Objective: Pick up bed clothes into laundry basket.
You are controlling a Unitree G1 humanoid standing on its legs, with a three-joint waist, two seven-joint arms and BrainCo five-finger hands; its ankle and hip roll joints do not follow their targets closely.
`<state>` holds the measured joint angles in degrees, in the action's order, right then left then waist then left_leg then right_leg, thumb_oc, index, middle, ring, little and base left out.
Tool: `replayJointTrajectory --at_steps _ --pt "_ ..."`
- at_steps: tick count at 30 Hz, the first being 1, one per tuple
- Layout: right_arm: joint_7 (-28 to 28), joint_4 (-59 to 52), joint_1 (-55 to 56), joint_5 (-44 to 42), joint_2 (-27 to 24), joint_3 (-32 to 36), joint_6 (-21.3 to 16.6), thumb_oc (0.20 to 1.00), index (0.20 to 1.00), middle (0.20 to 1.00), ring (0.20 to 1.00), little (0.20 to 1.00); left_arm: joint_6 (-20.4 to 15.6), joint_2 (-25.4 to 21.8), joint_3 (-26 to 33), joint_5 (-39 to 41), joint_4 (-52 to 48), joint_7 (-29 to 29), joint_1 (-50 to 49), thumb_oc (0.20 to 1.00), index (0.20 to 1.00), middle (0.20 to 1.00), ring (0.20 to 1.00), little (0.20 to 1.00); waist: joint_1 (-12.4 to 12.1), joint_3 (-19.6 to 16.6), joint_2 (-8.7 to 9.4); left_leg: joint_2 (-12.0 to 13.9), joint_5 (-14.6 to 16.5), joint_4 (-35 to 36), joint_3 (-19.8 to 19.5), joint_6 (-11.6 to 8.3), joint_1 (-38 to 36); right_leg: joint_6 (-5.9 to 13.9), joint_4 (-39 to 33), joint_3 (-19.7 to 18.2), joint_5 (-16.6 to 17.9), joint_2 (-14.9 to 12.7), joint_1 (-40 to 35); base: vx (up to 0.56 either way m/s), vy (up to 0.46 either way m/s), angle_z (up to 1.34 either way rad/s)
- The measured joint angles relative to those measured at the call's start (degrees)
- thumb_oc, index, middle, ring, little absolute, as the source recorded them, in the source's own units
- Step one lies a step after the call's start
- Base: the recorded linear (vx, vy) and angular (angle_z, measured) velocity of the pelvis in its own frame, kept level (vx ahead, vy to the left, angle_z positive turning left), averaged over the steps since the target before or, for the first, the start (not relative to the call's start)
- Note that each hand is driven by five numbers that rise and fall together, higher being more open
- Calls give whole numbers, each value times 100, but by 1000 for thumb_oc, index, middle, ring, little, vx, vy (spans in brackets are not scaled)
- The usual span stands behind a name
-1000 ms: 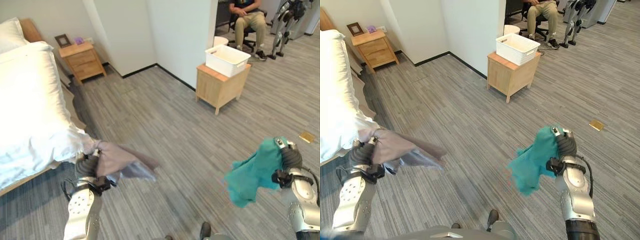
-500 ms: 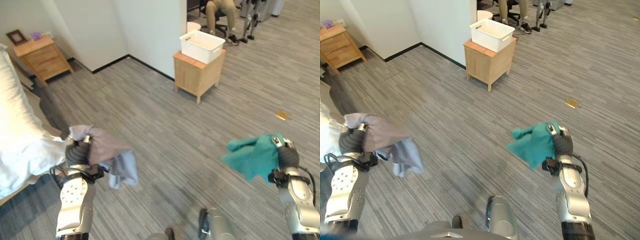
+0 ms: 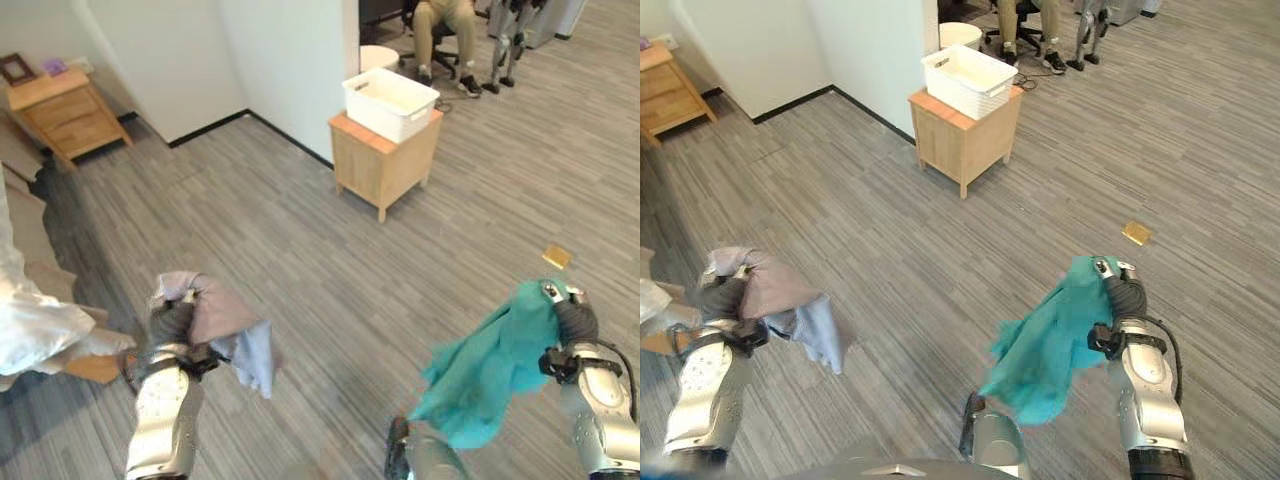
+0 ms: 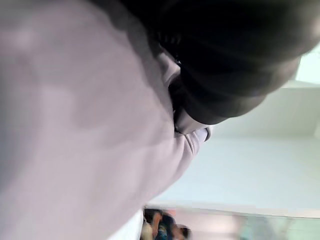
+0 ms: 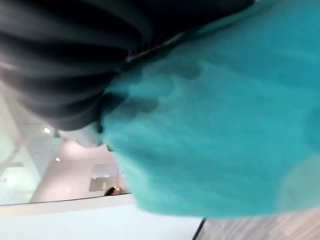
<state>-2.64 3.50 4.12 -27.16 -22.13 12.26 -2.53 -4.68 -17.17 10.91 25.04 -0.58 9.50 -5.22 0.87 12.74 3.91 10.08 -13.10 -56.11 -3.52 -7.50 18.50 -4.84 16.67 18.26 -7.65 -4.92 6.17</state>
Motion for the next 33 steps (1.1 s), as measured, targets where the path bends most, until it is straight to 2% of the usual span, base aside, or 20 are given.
replayJointTrajectory --at_steps 1,2,4,6,7,12,13,14,16,17,18,19,21,23,25,26,29,30,31,33 --pt "-49 -9 -28 -16 -1 -165 -6 200 200 200 200 200 29 -63 19 110 85 -14 -92 200 200 200 200 200 -143 -46 89 -110 284 29 334 78 207 -101 -233 -16 -237 33 -327 671 -83 -29" --pt "-66 -76 48 -39 17 -187 -27 200 200 200 200 200 23 -73 50 192 169 -34 -86 200 200 200 200 200 -145 -50 115 -111 597 515 952 397 483 -50 -690 52 -367 136 -832 608 -2 -11" --pt "-101 -89 -11 -40 -36 -202 -54 200 200 200 200 200 -5 -94 67 345 171 -97 -128 200 200 200 200 200 -290 -75 21 -172 695 2532 1579 507 512 189 -1081 31 -361 352 -1172 590 66 -19" --pt "-115 -80 -97 -36 -114 -533 -50 200 200 200 200 200 -15 -105 79 376 284 -100 -158 200 200 200 200 200 -452 -117 -181 -592 698 4653 1477 504 388 198 -1459 -24 -337 751 -1686 762 105 -33" --pt "-106 -73 -133 -35 -116 -672 -45 200 200 200 200 200 -15 -95 74 393 317 -100 -164 200 200 200 200 200 -523 -115 -187 -776 699 5147 1284 504 246 248 -1584 -146 -371 805 -1864 520 67 -46" --pt "5 -55 -306 -30 -168 -878 -16 200 200 200 200 200 -14 -67 96 390 353 -94 -232 200 200 200 200 200 -868 -196 -172 -1302 541 5266 1840 798 -166 502 -1826 -660 -522 960 -2668 451 80 -62" --pt "11 -59 -299 -20 -190 -895 13 200 200 200 200 200 -16 -82 128 383 345 -93 -321 200 200 200 200 200 -912 -327 -325 -1247 831 5346 1818 1246 -616 641 -1718 -975 -612 1130 -2969 448 168 -75" --pt "17 -56 -288 3 -92 -912 49 200 200 200 200 200 -10 -126 182 375 379 -90 -338 200 200 200 200 200 -918 -360 -240 -1288 473 5376 1653 1581 -750 762 -1414 -1115 -722 1110 -2992 417 211 -65" --pt "49 -89 -109 24 15 -1031 85 200 200 200 200 200 -2 -132 245 351 374 -61 -422 200 200 200 200 200 -963 -512 -16 -1357 465 5598 1568 1646 -1080 836 -124 -1070 -952 830 -2528 365 323 -32" --pt "43 -226 -47 27 32 -993 90 200 200 200 200 200 12 -142 241 350 383 -51 -281 200 200 200 200 200 -807 -514 83 -1506 760 5616 1574 1752 -1311 1104 1740 -962 -481 477 -1724 462 437 0" --pt "41 -309 -50 26 81 -952 94 200 200 200 200 200 19 -143 241 349 381 -39 -202 200 200 200 200 200 -720 -454 76 -1544 873 5600 1513 1763 -1432 1163 2706 -849 46 312 -1312 332 313 13" --pt "54 -385 -54 28 127 -905 95 200 200 200 200 200 22 -150 224 345 375 -26 -136 200 200 200 200 200 -658 -328 -22 -1580 917 5657 1436 1741 -1658 1208 3509 -668 209 22 -873 224 143 28" --pt "51 -474 -33 65 90 -898 123 200 200 200 200 200 19 -227 63 292 328 -32 43 200 200 200 200 200 -399 -181 -360 -1502 1209 5700 1186 1803 -2266 1063 4021 -300 -167 -673 226 465 57 39" --pt "54 -492 -19 189 81 -887 122 200 200 200 200 200 -7 -256 87 288 193 -30 123 200 200 200 200 200 -376 -116 -445 -1447 1399 5703 1049 1571 -2511 1053 3249 -22 -208 -1113 566 461 -42 29" --pt "65 -470 81 213 50 -902 134 200 200 200 200 200 -4 -263 81 289 143 -73 133 200 200 200 200 200 -276 -98 -418 -1420 1575 5683 813 1407 -2765 1142 1681 27 -7 -1336 764 513 -110 57" --pt "65 -419 103 211 56 -903 134 200 200 200 200 200 -19 -303 83 289 148 -87 95 200 200 200 200 200 -254 -95 -405 -1355 1617 5697 715 1348 -2852 1278 1084 -194 165 -1169 754 296 -71 74" --pt "50 -236 38 209 121 -886 136 200 200 200 200 200 8 -376 118 290 430 -79 139 200 200 200 200 200 -248 -94 -228 -1234 1742 5729 556 1223 -3006 1244 -300 -930 680 -591 713 552 -73 47" --pt "38 -237 46 205 117 -861 136 200 200 200 200 200 22 -337 110 289 539 -80 108 200 200 200 200 200 -197 -108 -174 -1159 1978 5750 391 1361 -3108 1240 -732 -1048 891 -380 749 753 -91 45" --pt "29 -271 6 205 163 -774 131 200 200 200 200 200 20 -223 143 284 693 -75 160 200 200 200 200 200 -185 -114 -215 -999 2256 5711 255 1201 -3135 1305 -1059 -1351 953 -110 798 410 -51 50" --pt "25 -293 12 206 186 -692 133 200 200 200 200 200 35 -170 67 277 808 -78 148 200 200 200 200 200 -122 -145 -172 -794 2445 5806 65 1062 -3302 1407 -1614 -1115 1007 -86 730 341 -71 55"
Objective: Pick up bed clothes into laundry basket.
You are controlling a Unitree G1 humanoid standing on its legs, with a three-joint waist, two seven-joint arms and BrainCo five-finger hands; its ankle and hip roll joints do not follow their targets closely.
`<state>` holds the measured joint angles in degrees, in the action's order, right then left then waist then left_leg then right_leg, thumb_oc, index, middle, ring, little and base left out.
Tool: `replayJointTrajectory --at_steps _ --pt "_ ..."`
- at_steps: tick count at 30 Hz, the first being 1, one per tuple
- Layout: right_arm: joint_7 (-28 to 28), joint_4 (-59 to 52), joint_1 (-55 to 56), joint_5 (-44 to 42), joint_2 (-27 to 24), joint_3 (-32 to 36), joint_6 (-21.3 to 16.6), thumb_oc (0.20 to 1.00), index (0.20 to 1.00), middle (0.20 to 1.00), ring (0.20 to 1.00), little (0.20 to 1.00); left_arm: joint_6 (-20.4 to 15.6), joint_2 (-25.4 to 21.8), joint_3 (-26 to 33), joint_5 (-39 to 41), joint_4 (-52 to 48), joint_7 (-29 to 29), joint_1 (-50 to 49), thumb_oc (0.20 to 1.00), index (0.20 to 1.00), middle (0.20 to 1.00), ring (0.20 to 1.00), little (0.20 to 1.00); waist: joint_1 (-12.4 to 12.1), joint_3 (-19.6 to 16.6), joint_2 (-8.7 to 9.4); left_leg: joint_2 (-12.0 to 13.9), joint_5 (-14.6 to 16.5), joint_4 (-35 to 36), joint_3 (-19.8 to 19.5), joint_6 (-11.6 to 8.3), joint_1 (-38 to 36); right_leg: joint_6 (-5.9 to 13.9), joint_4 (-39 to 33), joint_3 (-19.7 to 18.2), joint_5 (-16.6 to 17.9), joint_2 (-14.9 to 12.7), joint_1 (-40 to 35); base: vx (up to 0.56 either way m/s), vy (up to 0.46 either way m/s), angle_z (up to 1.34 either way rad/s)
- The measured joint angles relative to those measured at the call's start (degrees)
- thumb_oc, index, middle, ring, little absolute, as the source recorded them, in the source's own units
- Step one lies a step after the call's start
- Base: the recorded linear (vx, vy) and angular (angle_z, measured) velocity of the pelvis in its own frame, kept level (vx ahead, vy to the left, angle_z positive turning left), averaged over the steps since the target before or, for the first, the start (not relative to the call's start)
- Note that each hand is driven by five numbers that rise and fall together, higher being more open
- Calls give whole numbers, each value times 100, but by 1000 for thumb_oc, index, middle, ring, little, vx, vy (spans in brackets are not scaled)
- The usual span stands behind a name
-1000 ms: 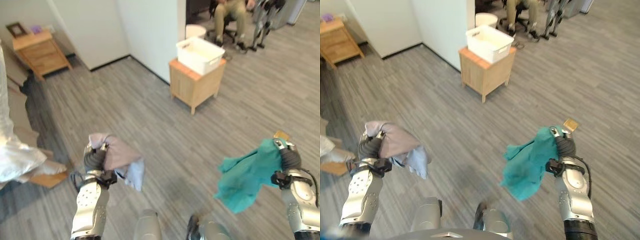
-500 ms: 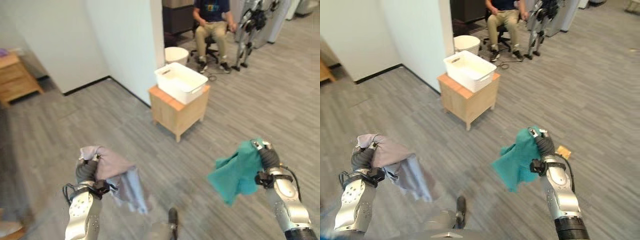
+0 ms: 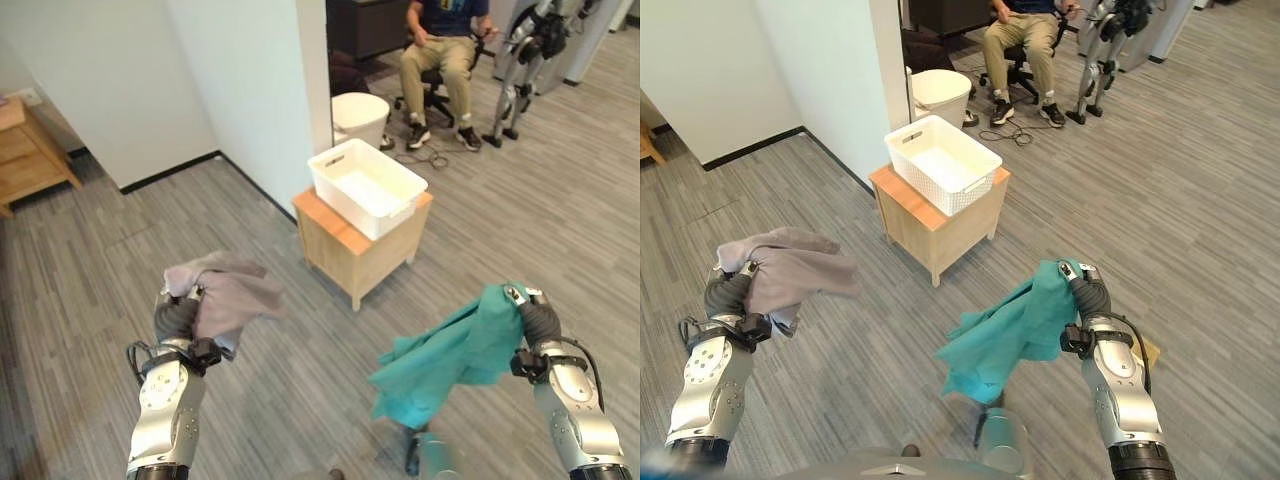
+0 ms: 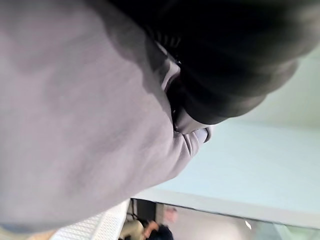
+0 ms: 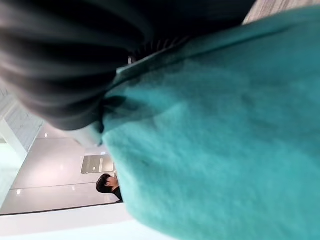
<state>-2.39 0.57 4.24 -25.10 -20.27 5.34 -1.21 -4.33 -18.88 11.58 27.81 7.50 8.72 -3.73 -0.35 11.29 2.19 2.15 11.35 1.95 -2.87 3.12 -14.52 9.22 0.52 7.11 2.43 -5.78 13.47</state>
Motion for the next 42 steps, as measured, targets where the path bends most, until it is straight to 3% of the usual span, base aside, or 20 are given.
replayJointTrajectory --at_steps 1,2,3,4,5,6,7,8,9,10,11,14,18,19,21,27,34,39,40,42 --pt "0 -2 24 0 3 37 -3 200 200 200 200 200 5 -35 -37 -5 -7 -13 -69 200 200 200 200 200 42 -43 82 39 4 81 -46 -48 -191 37 -77 200 -19 -72 -123 557 -174 66" --pt "-20 48 -7 -2 -37 189 -7 200 200 200 200 200 34 37 -56 -59 -16 -21 -152 200 200 200 200 200 85 -32 -13 377 -27 47 -94 -207 -467 8 597 554 336 -3 -155 559 -207 79" --pt "-16 47 9 -2 -60 229 -5 200 200 200 200 200 58 58 -84 -111 -33 -22 -124 200 200 200 200 200 149 -24 33 437 -122 -150 -113 -350 -443 -47 892 522 302 2 -157 494 -261 84" --pt "-8 45 19 -2 -88 267 -8 200 200 200 200 200 60 76 -146 -126 -59 -27 -123 200 200 200 200 200 191 -51 52 460 -200 -327 -113 -470 -468 -311 1131 568 111 18 -179 431 -289 83" --pt "-19 77 -55 -21 -103 347 -30 200 200 200 200 200 58 99 -219 -110 -44 -40 -50 200 200 200 200 200 213 -81 124 523 -141 -1474 50 -687 7 -742 1326 745 -131 -19 -268 252 -222 59" --pt "-15 68 -93 -36 -155 356 -58 200 200 200 200 200 48 161 -221 -84 -46 -38 -12 200 200 200 200 200 185 -104 133 572 -247 -2333 205 -769 467 -959 1353 819 -311 27 -324 363 -312 39" --pt "-12 83 -137 -82 -175 324 -80 200 200 200 200 200 23 199 -200 -15 -39 -20 -12 200 200 200 200 200 153 -118 117 684 -490 -3029 190 -977 747 -970 1360 861 -383 97 -428 271 -250 9" --pt "-7 42 -148 -174 -229 330 -111 200 200 200 200 200 15 215 -242 80 -73 -12 -5 200 200 200 200 200 103 -75 200 642 -1223 -4225 -2 -1020 1387 -1288 1343 862 -592 213 -555 410 -298 13" --pt "-17 27 -94 -212 -269 376 -144 200 200 200 200 200 16 212 -290 88 -145 -18 8 200 200 200 200 200 82 -55 225 509 -1448 -4854 -93 -996 1793 -1360 1285 852 -637 219 -620 195 -114 3" --pt "-40 27 -63 -225 -225 443 -135 200 200 200 200 200 14 230 -267 95 -217 -39 -7 200 200 200 200 200 69 2 299 495 -1320 -5109 118 -909 2038 -1393 1150 828 -509 221 -735 307 -63 -8" --pt "-145 35 -26 -240 -176 462 -142 200 200 200 200 200 6 222 -208 127 -221 -9 -54 200 200 200 200 200 10 71 450 535 -1071 -4649 685 -793 2206 -1331 786 804 -451 259 -1079 196 -13 -13" --pt "-296 43 -48 -242 -161 554 -188 200 200 200 200 200 -12 178 -208 137 -188 0 -13 200 200 200 200 200 3 124 467 707 -1074 -2628 1226 -788 2499 -1205 136 846 -403 568 -1634 355 105 -11" --pt "-351 62 -55 -235 -128 503 -202 200 200 200 200 200 -12 79 -176 138 -160 75 -35 200 200 200 200 200 -84 135 344 572 -1264 -865 784 -613 2419 -1231 -86 591 -395 896 -1933 263 99 -48" --pt "-346 61 -55 -230 -131 500 -193 200 200 200 200 200 -12 84 -89 139 -160 215 -71 200 200 200 200 200 -195 143 326 319 -1357 -872 244 -646 2277 -1256 -55 443 -436 918 -2037 302 170 -100" --pt "-339 -18 43 -227 -147 530 -195 200 200 200 200 200 -15 52 41 120 -174 314 -35 200 200 200 200 200 -109 118 279 285 -1398 -1264 282 -640 2162 -1249 -80 428 -487 925 -2164 276 178 -66" --pt "-317 -11 282 -187 -117 585 -193 200 200 200 200 200 -42 -870 477 -746 -1030 675 712 200 200 200 200 200 106 78 92 259 -1475 -341 711 -535 1242 -1264 -116 136 -515 923 -2289 134 137 -18" --pt "56 46 386 -184 -141 142 -147 200 200 200 200 200 -33 -3378 -106 -1835 -1013 825 3329 200 200 200 200 200 195 -7 -69 -91 -1428 330 882 -498 1024 -829 169 -66 -705 538 -1998 97 102 -4" --pt "182 91 679 -181 -150 68 5 200 200 200 200 200 -337 -3657 -1613 -1419 -469 787 5128 200 200 200 200 200 303 -290 -264 -310 -1416 329 926 -353 1053 -651 111 -107 -674 315 -1991 58 65 0" --pt "232 147 689 -184 -142 -23 12 200 200 200 200 200 -403 -4205 -2838 -1117 315 547 5990 200 200 200 200 200 413 -382 -321 -341 -1418 330 955 -350 1095 -603 13 -113 -615 289 -1993 11 74 -4" --pt "255 267 714 -186 -165 -32 18 200 200 200 200 200 -361 -4324 -3756 -568 1311 226 6628 200 200 200 200 200 576 -503 -483 -361 -1420 332 1003 -349 1157 -570 -72 -139 -550 268 -1958 -4 48 -8"
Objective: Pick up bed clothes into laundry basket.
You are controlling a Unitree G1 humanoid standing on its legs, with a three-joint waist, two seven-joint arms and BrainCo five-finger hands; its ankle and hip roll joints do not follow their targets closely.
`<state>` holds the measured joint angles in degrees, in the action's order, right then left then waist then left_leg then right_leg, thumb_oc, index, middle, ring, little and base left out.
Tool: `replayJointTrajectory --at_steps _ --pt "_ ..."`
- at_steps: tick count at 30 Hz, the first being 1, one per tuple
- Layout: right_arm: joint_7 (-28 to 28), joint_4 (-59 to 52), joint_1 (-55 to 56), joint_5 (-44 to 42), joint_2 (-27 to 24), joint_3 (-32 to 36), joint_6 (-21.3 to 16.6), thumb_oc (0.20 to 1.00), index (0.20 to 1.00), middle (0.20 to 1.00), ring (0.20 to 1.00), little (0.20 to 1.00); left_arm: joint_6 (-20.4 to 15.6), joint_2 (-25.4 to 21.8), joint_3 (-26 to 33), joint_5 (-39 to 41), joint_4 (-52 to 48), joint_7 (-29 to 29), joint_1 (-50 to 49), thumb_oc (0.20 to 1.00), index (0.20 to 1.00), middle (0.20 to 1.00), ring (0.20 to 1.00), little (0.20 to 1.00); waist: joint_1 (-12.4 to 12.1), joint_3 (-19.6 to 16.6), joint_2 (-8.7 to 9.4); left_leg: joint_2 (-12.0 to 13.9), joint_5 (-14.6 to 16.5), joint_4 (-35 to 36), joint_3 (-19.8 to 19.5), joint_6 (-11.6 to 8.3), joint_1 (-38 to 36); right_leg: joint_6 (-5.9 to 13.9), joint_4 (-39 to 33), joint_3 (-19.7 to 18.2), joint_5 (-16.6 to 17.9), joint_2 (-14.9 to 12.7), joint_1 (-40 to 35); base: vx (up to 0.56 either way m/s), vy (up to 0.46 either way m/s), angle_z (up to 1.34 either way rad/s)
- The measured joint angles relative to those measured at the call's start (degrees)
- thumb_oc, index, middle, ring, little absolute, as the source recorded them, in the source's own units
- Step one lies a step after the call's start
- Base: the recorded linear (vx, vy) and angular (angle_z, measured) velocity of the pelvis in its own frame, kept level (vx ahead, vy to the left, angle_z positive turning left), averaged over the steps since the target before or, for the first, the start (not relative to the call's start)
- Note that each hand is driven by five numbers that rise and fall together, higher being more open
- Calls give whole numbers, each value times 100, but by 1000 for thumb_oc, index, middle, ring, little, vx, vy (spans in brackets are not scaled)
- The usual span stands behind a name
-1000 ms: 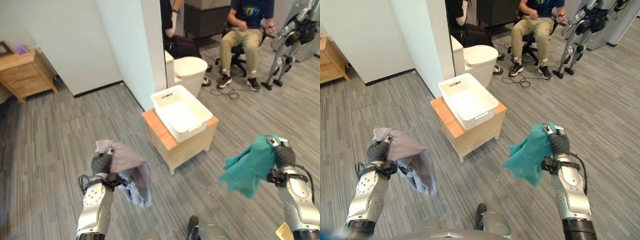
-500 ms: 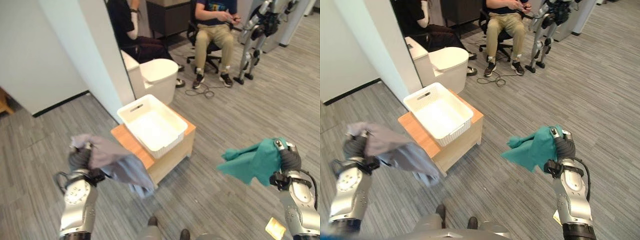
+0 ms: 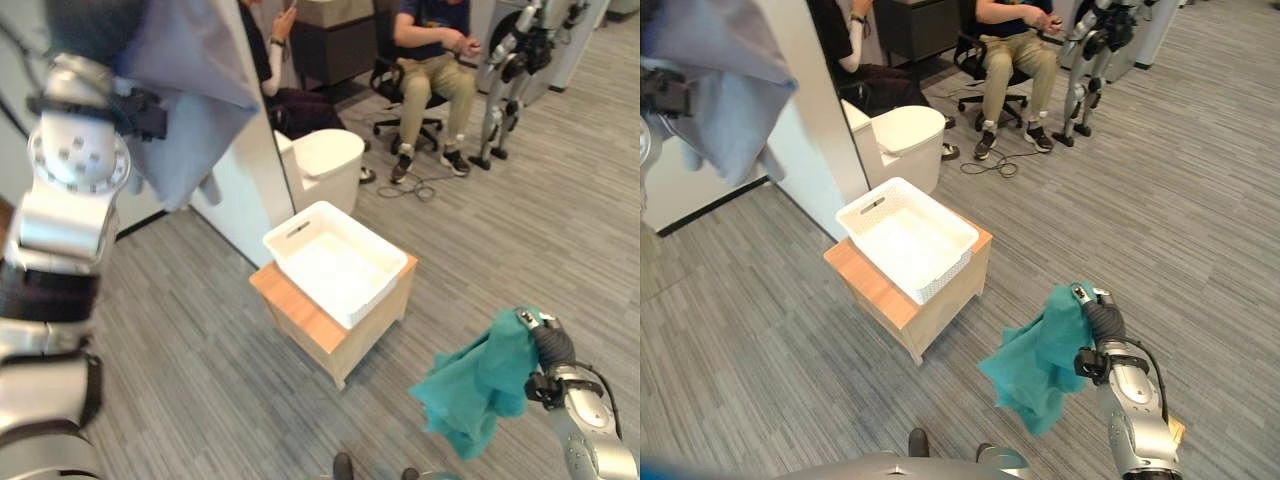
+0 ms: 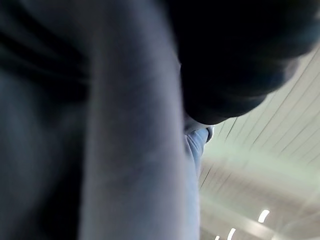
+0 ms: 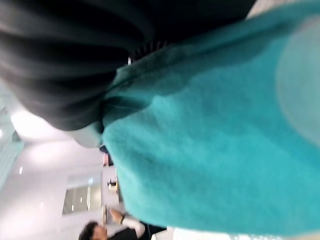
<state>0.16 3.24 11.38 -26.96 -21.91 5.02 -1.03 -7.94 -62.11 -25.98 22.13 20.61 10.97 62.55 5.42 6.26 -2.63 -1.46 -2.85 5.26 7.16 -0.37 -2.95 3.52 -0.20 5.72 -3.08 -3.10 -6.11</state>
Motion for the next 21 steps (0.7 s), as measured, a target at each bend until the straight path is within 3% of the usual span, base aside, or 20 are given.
replayJointTrajectory --at_steps 2,5,7,13,17,21 --pt "-8 167 27 -1 -9 -70 52 200 200 200 200 200 150 108 -505 665 730 -273 197 200 200 200 200 200 160 -93 -125 6 20 29 6 -31 117 -16 -18 11 22 12 103 -16 36 -6" --pt "-5 333 46 -3 -11 -133 63 200 200 200 200 200 184 195 -581 1187 914 -543 167 200 200 200 200 200 257 -75 -99 71 -10 20 50 -8 276 -57 -21 -10 82 73 303 -28 40 -9" --pt "-4 449 3 -6 -27 -172 71 200 200 200 200 200 221 239 -628 1513 1385 -707 166 200 200 200 200 200 346 -1 11 128 -95 -2 168 89 396 -72 14 -90 96 130 477 -52 53 -23" --pt "-32 449 -169 -13 -128 -344 67 200 200 200 200 200 319 450 -537 1826 2600 -672 373 200 200 200 200 200 540 233 193 156 -115 -4 374 114 599 -51 42 -304 156 147 783 -44 25 -19" --pt "-56 449 -184 -14 -134 -340 61 200 200 200 200 200 355 441 -459 1825 2636 -626 376 200 200 200 200 200 547 442 339 162 -116 -4 511 116 599 -33 -10 -422 190 147 802 -23 9 -16" --pt "-61 450 -247 -34 -149 -335 31 200 200 200 200 200 356 425 -459 1815 2610 -628 426 200 200 200 200 200 533 690 327 173 -115 -3 524 115 651 -41 -66 -436 222 161 832 -27 8 -2"
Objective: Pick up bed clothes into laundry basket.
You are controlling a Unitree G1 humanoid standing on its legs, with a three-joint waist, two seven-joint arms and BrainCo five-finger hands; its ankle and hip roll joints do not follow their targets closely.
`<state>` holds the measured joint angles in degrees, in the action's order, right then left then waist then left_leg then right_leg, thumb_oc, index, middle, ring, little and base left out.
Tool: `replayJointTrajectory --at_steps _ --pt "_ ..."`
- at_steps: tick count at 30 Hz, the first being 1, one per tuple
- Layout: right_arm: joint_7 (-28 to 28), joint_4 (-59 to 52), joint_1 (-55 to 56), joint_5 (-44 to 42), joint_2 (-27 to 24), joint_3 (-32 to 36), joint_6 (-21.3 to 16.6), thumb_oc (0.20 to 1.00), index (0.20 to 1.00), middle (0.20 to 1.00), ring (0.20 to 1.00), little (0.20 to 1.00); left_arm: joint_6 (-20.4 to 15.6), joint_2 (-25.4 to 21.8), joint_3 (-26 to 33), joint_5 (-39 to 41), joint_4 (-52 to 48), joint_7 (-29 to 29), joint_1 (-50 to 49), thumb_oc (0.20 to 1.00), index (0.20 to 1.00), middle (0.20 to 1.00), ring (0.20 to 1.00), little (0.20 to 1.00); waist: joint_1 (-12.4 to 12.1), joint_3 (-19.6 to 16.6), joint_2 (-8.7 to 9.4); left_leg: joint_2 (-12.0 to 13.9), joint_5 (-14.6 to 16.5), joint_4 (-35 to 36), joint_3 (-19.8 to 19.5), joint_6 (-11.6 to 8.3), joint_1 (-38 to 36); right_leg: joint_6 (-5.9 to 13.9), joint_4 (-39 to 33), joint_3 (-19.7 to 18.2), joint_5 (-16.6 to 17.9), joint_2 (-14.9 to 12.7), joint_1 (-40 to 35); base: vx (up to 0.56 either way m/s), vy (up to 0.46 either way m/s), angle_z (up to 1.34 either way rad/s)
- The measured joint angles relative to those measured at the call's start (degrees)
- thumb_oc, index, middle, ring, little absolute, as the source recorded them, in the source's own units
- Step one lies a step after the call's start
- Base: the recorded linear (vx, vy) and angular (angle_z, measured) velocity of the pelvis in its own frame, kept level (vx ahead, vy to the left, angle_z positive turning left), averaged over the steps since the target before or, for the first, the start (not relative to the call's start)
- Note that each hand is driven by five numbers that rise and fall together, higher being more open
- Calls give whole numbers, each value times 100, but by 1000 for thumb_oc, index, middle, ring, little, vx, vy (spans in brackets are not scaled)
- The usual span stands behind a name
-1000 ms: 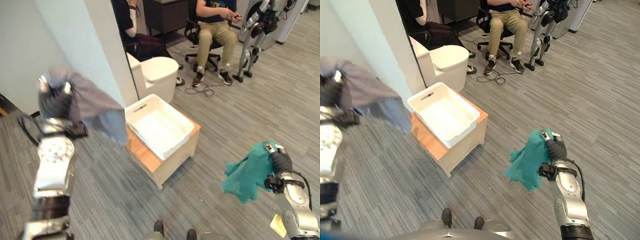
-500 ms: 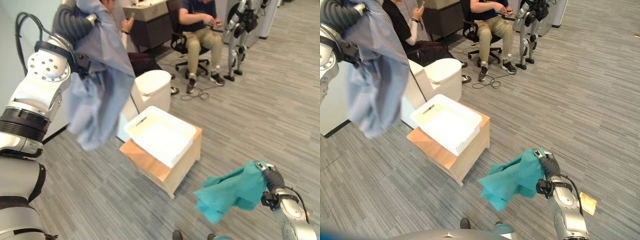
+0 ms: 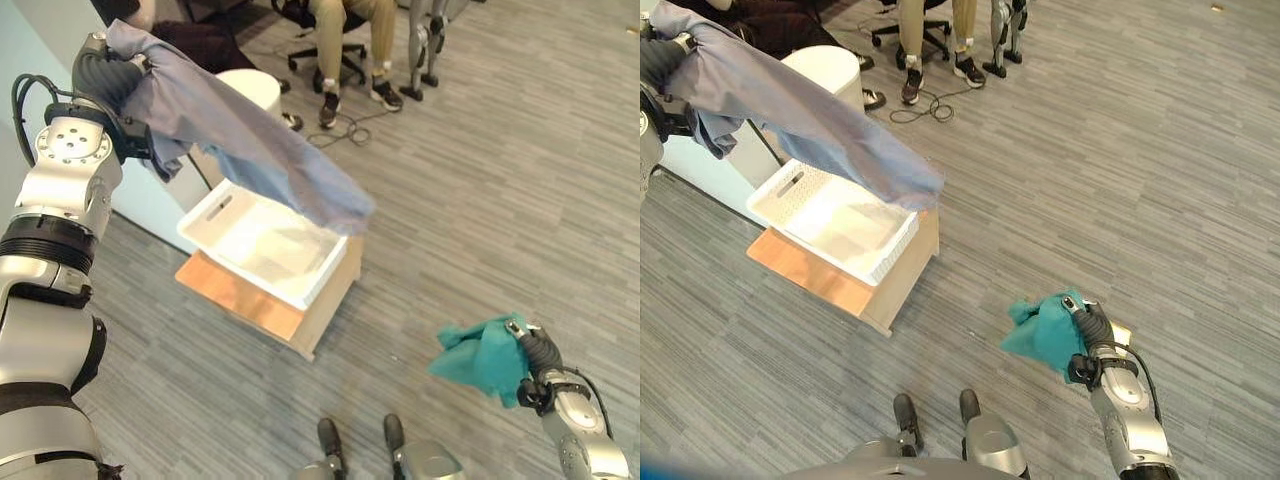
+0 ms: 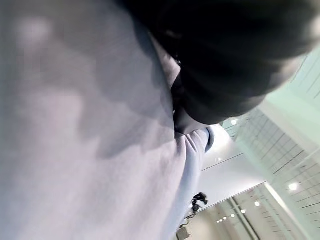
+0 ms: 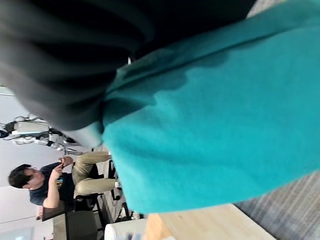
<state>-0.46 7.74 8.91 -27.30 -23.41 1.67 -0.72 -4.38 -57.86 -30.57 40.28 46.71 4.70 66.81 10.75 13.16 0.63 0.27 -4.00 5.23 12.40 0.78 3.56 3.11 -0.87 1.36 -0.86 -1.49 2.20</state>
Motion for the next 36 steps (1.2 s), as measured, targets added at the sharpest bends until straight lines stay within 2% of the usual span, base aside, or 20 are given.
replayJointTrajectory --at_steps 5,6,11,16,20,24,25,26,27,32,36 --pt "-19 0 -188 -19 -5 -2 -51 200 200 200 200 200 3 -20 -15 -19 -79 -65 -12 200 200 200 200 200 5 237 -36 26 -6 -1 56 8 94 -9 -34 -7 28 32 78 -26 0 -1" --pt "-18 1 -259 -19 -4 -13 -61 200 200 200 200 200 3 -17 -19 -56 -154 -75 -17 200 200 200 200 200 -1 378 -67 27 -7 -1 54 9 95 -10 -42 4 29 33 74 0 0 0" --pt "-16 1 -297 -18 -5 -55 -62 200 200 200 200 200 4 37 -52 -123 -247 -96 -52 200 200 200 200 200 3 441 -64 30 -7 -1 57 9 99 -21 -91 6 36 38 52 -20 -5 0" --pt "-18 2 -421 -16 -101 -220 -78 200 200 200 200 200 11 496 -112 -580 -306 -83 -76 200 200 200 200 200 19 620 -41 39 -10 -1 -2 11 147 -37 -105 31 49 48 78 -73 -25 2" --pt "-27 -7 -460 -10 -119 -241 -75 200 200 200 200 200 213 927 19 -1217 538 -66 -148 200 200 200 200 200 160 783 85 67 -102 -1 -8 -9 480 -52 -48 28 118 78 439 -34 -23 -2" --pt "-36 -48 -326 30 -103 -249 -72 200 200 200 200 200 495 1355 518 -1606 1503 -35 -466 200 200 200 200 200 239 926 336 92 -122 -2 107 1 475 -49 -98 -49 154 99 439 -22 -18 -8" --pt "-35 -68 -303 30 -103 -249 -77 200 200 200 200 200 509 1364 518 -1723 1595 -25 -515 241 241 241 241 241 254 932 348 99 -122 -2 110 1 472 -46 -94 -56 155 103 440 -20 -24 -6" --pt "-32 -83 -280 31 -102 -249 -75 200 200 200 200 200 514 1395 561 -1894 1742 -26 -532 482 482 482 482 482 261 935 354 100 -122 -2 114 1 461 -47 -96 -66 155 104 429 0 0 0" --pt "-32 -81 -285 31 -102 -251 -71 200 200 200 200 200 641 1392 569 -2119 1769 -9 -541 1000 1000 1000 1000 1000 254 940 363 107 -122 -2 114 1 461 -47 -101 -71 156 114 428 0 0 0" --pt "-15 -161 -372 26 -103 -274 -73 200 200 200 200 200 635 1347 663 -2140 1548 -10 -537 1000 1000 1000 1000 1000 206 943 367 132 -121 -1 118 0 355 -67 -125 -99 172 140 327 4 -6 -2" --pt "47 -160 -443 25 -103 -287 -69 200 200 200 200 200 622 1111 660 -2100 991 -20 -507 1000 1000 1000 1000 1000 157 942 350 136 -121 0 108 -1 284 -101 -291 -91 281 145 173 32 -7 0"
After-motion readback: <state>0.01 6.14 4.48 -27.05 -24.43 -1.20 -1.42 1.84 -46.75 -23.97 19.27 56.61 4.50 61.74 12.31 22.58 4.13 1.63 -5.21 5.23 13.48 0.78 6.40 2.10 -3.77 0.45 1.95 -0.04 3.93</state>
